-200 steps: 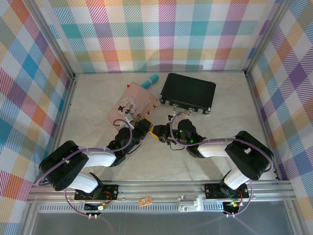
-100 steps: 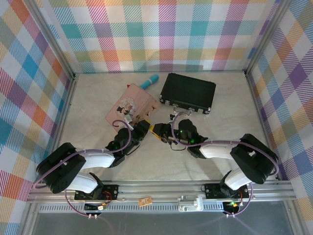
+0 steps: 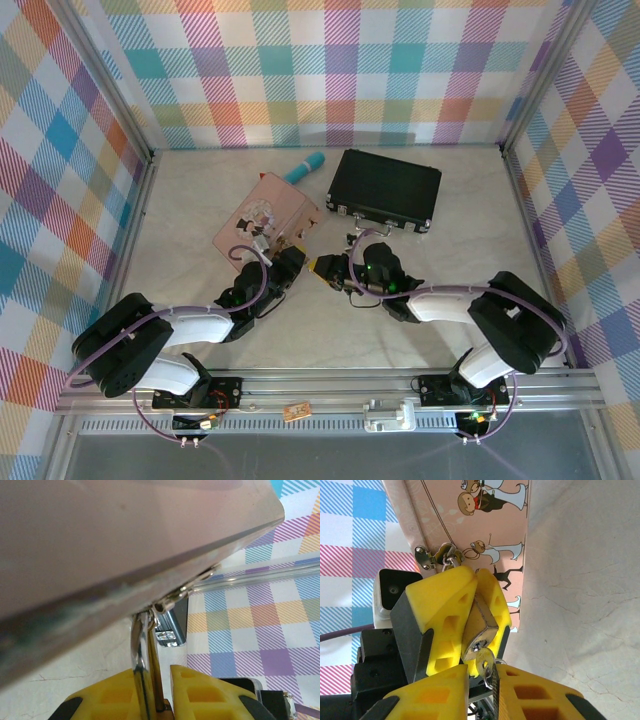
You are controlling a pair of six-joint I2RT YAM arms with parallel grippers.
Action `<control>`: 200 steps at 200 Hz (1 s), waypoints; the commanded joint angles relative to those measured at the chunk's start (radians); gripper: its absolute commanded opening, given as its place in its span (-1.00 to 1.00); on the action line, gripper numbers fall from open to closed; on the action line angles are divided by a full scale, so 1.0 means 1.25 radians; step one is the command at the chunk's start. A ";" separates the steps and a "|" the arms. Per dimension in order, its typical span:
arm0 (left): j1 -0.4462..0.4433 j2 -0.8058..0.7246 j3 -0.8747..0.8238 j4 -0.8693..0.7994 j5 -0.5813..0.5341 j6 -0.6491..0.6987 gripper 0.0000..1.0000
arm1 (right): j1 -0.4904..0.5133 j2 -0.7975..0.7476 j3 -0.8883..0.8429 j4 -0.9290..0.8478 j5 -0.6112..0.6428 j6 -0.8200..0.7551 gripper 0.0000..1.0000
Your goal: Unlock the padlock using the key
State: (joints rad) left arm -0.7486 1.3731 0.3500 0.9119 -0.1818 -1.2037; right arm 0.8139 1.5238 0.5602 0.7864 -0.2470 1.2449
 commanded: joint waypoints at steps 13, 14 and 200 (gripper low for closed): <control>-0.003 -0.015 -0.001 0.029 0.000 0.008 -1.00 | 0.008 0.034 0.037 0.108 -0.018 0.016 -0.56; -0.004 -0.014 -0.001 0.029 0.000 0.008 -1.00 | 0.008 0.035 0.037 0.109 -0.018 0.017 -0.56; -0.003 0.008 -0.039 0.144 -0.002 0.093 -1.00 | -0.035 0.146 0.026 0.496 -0.033 0.498 -1.00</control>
State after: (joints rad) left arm -0.7475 1.3643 0.3359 0.9493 -0.2291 -1.1851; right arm 0.7959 1.6875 0.5571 1.0966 -0.2741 1.5421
